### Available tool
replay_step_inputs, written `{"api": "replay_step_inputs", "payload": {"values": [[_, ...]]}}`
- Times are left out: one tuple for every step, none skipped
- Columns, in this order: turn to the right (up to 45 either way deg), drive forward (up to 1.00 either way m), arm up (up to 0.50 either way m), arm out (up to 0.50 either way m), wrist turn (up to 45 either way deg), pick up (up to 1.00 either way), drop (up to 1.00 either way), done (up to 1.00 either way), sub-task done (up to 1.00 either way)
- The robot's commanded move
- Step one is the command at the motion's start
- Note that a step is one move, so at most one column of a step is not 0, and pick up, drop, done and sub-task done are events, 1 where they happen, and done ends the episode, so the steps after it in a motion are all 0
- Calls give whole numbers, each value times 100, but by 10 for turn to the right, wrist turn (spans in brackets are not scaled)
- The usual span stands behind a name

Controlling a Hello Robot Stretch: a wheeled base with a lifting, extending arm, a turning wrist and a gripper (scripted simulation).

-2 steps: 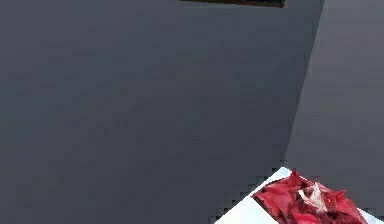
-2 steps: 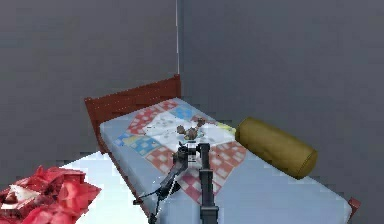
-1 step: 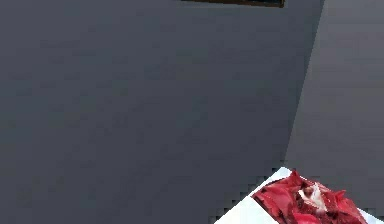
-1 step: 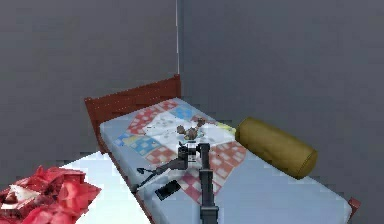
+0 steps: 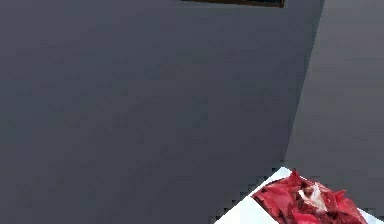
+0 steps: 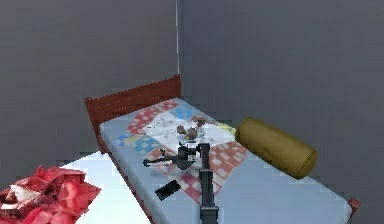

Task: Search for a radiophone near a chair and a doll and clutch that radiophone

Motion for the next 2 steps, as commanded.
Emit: {"api": "replay_step_inputs", "payload": {"values": [[0, 0, -30, 0, 0, 0, 0, 0, 0], [0, 0, 0, 0, 0, 100, 0, 0, 0]]}}
